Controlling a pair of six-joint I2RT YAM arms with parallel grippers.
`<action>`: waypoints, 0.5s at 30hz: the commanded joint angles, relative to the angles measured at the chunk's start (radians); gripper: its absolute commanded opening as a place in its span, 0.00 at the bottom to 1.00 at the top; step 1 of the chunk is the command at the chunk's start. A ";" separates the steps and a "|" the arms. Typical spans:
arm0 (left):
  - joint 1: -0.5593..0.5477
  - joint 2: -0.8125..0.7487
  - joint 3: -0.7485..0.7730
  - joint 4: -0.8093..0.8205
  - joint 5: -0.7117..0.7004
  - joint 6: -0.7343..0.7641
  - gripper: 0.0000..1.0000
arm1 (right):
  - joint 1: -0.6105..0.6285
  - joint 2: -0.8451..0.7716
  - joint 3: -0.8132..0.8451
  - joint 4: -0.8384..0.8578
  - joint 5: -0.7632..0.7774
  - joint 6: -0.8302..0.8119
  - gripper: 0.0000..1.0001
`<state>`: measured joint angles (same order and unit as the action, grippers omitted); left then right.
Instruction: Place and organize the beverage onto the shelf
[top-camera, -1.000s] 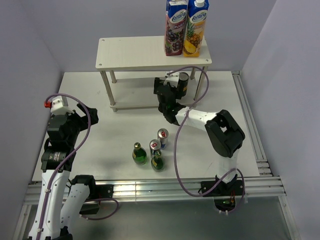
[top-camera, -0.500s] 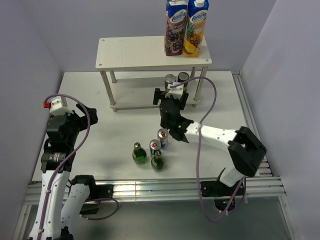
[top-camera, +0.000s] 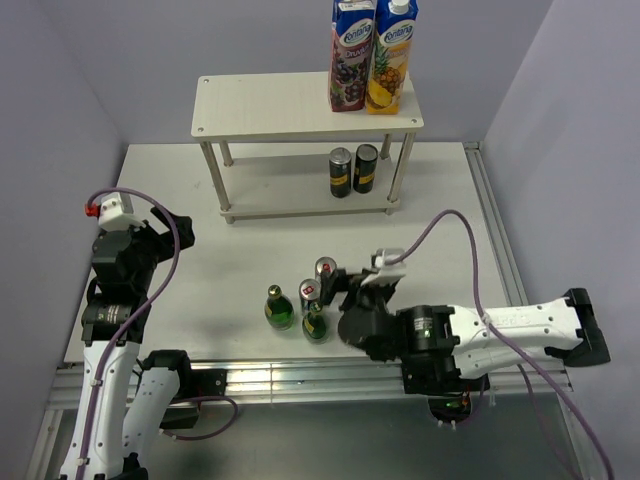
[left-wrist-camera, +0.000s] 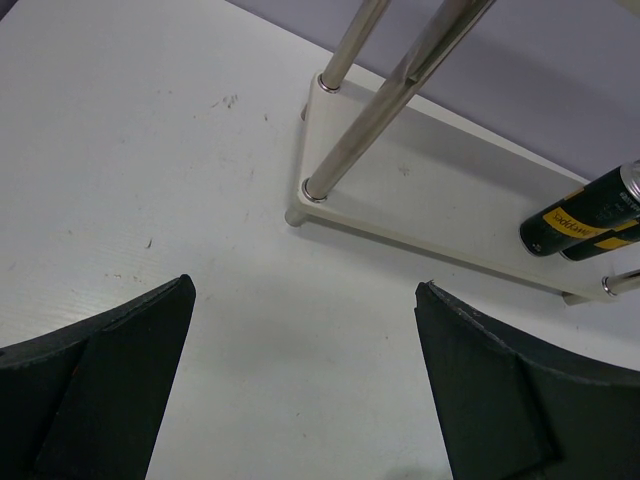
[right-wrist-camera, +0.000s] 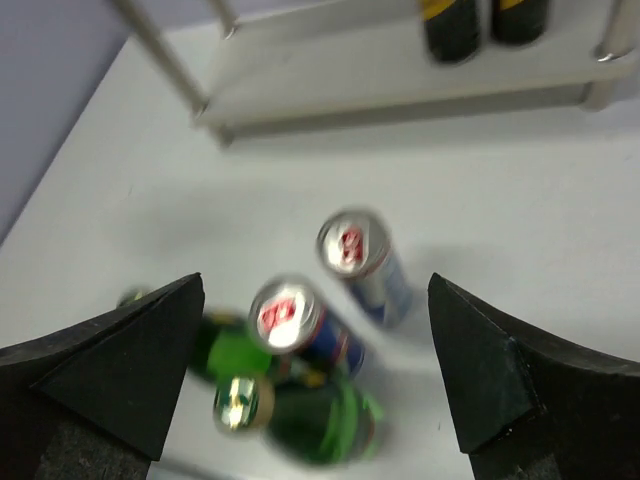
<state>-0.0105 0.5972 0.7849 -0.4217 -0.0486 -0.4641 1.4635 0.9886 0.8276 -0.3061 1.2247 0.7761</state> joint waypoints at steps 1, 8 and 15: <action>0.007 -0.011 0.014 0.054 0.018 0.008 0.99 | 0.174 0.063 0.074 -0.633 0.119 0.587 1.00; 0.007 -0.005 0.014 0.052 0.019 0.010 0.99 | 0.420 0.457 0.220 -1.139 0.049 1.196 1.00; 0.007 -0.002 0.014 0.054 0.023 0.008 0.99 | 0.410 0.553 0.194 -0.831 0.045 0.998 1.00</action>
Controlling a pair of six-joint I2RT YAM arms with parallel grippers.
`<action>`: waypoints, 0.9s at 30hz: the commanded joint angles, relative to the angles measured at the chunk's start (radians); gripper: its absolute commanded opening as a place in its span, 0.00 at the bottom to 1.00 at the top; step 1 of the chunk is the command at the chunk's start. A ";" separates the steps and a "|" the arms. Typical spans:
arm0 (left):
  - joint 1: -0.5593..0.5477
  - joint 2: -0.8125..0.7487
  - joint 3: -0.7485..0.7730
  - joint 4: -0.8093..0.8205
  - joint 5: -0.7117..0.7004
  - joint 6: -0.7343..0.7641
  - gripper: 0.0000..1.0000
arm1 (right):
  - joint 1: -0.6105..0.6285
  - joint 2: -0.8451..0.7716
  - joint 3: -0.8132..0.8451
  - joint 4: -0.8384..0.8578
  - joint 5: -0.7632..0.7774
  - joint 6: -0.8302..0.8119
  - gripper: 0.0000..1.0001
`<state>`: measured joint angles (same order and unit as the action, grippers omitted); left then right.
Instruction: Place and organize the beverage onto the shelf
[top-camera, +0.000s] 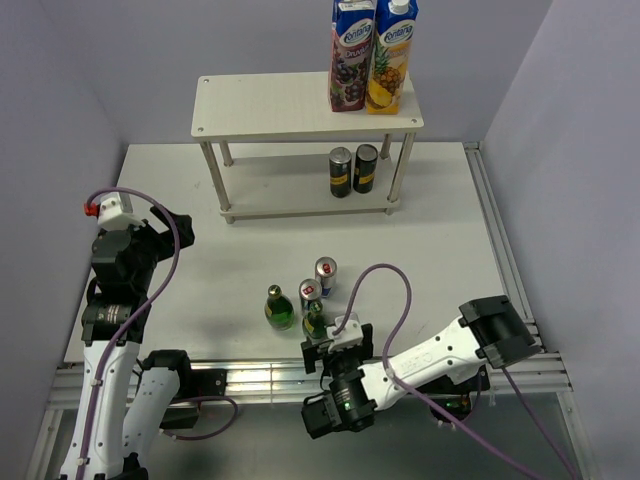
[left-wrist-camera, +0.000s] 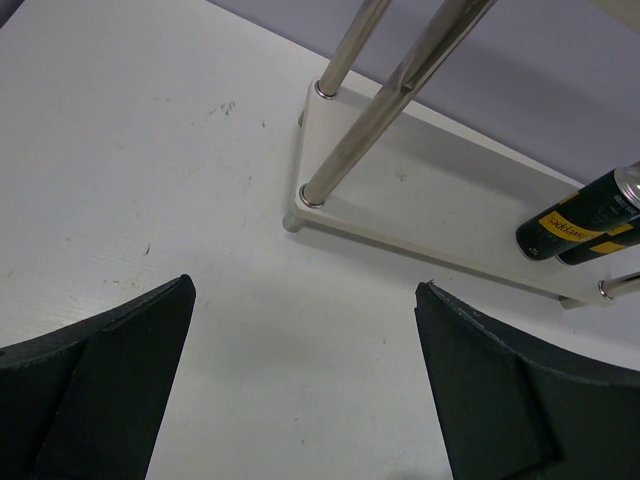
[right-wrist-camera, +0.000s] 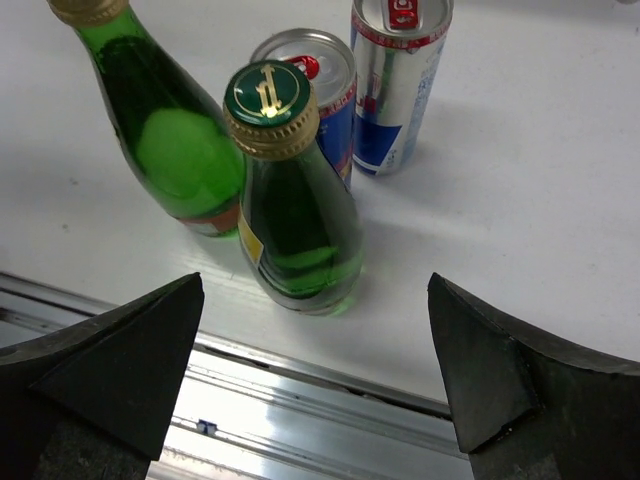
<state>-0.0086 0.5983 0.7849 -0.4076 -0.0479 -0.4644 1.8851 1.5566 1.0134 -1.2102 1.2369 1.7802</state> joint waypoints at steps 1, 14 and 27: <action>0.006 -0.002 0.016 0.039 0.022 0.009 0.99 | -0.036 -0.021 -0.001 0.134 0.030 -0.072 1.00; 0.006 -0.003 0.014 0.039 0.019 0.010 0.99 | -0.210 -0.061 -0.207 0.908 -0.125 -0.743 0.99; 0.006 -0.006 0.013 0.039 0.023 0.009 0.99 | -0.274 0.037 -0.245 1.065 -0.128 -0.771 0.91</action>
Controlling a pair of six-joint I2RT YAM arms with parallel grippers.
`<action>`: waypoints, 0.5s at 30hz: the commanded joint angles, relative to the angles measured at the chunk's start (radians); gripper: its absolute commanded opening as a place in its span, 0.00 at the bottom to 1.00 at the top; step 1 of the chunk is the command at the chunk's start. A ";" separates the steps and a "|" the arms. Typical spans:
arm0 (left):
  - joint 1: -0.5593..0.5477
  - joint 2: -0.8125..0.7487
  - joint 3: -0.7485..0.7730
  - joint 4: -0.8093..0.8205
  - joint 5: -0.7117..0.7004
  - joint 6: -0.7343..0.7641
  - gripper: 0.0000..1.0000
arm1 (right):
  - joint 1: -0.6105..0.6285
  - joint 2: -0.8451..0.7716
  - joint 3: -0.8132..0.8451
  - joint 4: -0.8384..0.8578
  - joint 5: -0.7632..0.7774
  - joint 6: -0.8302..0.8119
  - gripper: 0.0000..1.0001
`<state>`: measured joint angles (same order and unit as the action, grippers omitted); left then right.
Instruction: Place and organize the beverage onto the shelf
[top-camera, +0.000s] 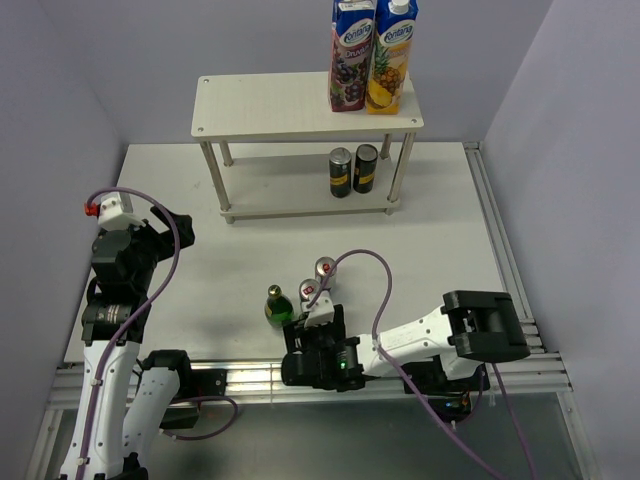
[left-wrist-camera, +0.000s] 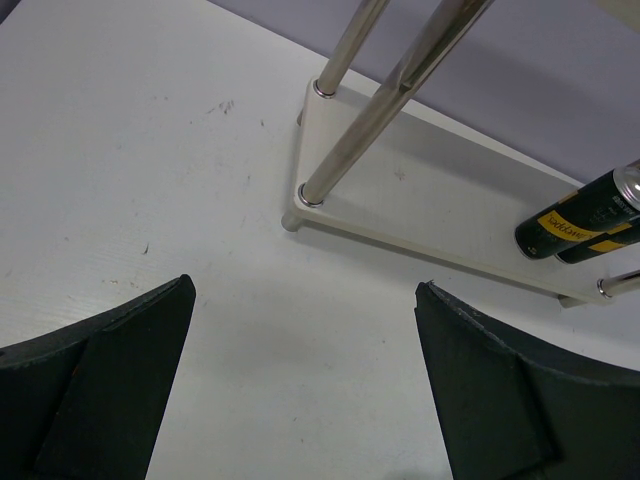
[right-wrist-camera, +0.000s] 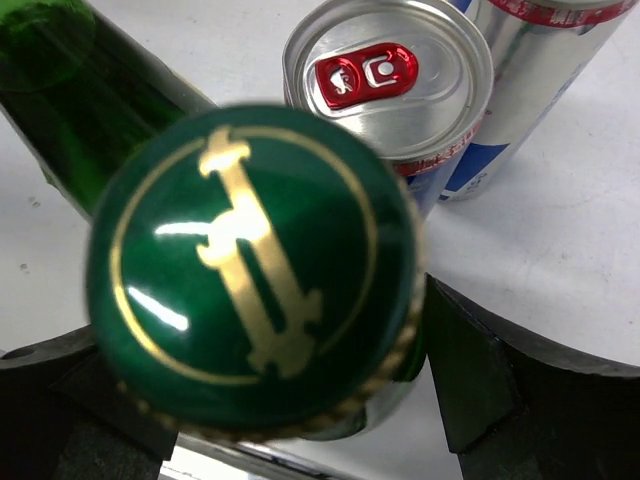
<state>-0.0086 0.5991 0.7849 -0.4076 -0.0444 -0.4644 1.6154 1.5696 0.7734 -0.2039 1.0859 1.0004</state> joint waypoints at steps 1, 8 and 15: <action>0.006 -0.010 0.013 0.039 0.020 0.009 0.99 | -0.005 0.041 0.000 0.054 0.032 0.015 0.90; 0.006 -0.010 0.013 0.038 0.018 0.009 0.99 | -0.005 0.072 0.007 0.051 0.043 0.035 0.55; 0.006 -0.013 0.013 0.036 0.015 0.010 0.99 | 0.007 0.052 0.039 -0.007 0.022 0.037 0.01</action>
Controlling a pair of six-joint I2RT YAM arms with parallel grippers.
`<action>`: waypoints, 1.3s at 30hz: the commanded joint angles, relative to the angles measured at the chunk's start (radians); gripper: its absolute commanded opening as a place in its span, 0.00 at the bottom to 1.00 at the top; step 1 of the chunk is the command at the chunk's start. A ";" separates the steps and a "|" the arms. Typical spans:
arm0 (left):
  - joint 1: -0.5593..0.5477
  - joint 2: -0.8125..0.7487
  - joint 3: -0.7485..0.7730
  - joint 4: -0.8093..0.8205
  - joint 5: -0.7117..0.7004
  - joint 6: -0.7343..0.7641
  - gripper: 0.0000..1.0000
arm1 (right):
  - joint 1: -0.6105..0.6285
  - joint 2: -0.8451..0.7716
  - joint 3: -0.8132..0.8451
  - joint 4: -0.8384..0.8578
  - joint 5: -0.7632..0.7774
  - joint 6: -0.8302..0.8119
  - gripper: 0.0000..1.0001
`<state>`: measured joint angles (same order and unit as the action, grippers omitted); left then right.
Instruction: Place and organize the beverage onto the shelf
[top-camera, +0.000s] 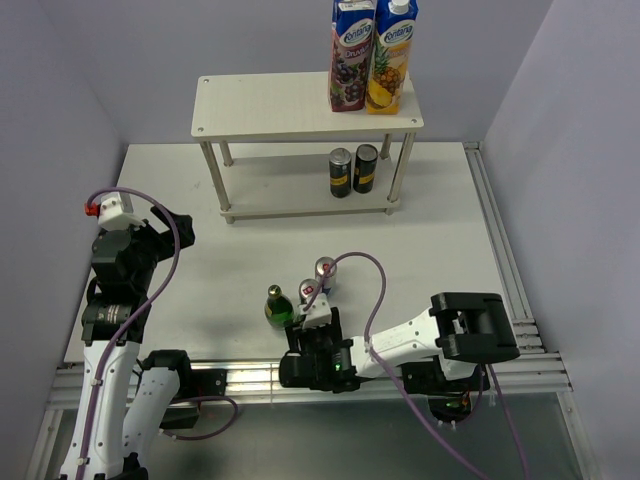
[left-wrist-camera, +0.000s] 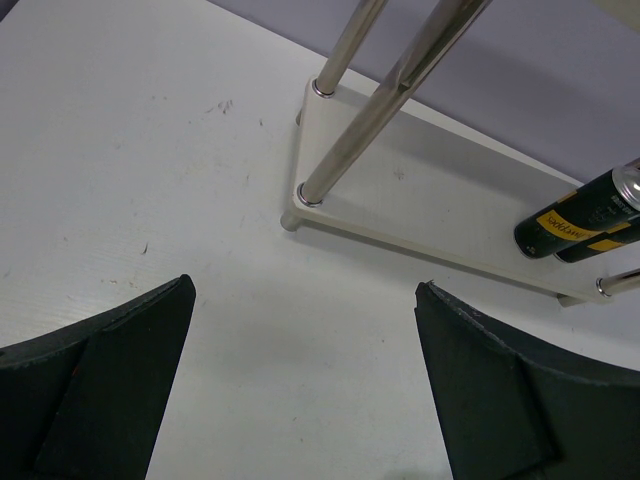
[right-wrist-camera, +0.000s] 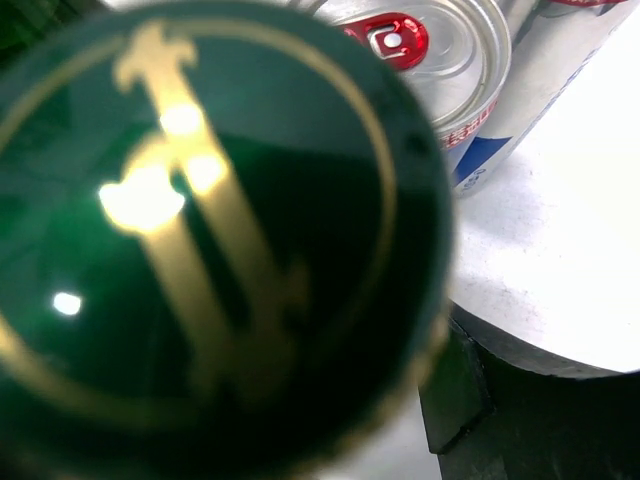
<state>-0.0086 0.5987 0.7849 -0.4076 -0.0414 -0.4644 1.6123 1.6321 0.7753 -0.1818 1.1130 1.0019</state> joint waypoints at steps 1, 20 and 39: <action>0.006 -0.010 0.013 0.036 0.014 0.009 0.99 | 0.017 -0.018 0.050 -0.054 -0.001 0.041 0.00; 0.006 -0.011 0.016 0.035 0.006 0.013 0.99 | 0.106 -0.388 0.527 0.069 0.026 -0.830 0.00; 0.006 -0.007 0.014 0.039 0.018 0.013 0.99 | -0.497 0.142 1.583 -0.111 -0.476 -1.191 0.00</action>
<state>-0.0086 0.5972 0.7849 -0.4080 -0.0410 -0.4641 1.1759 1.7489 2.1971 -0.3191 0.7261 -0.1253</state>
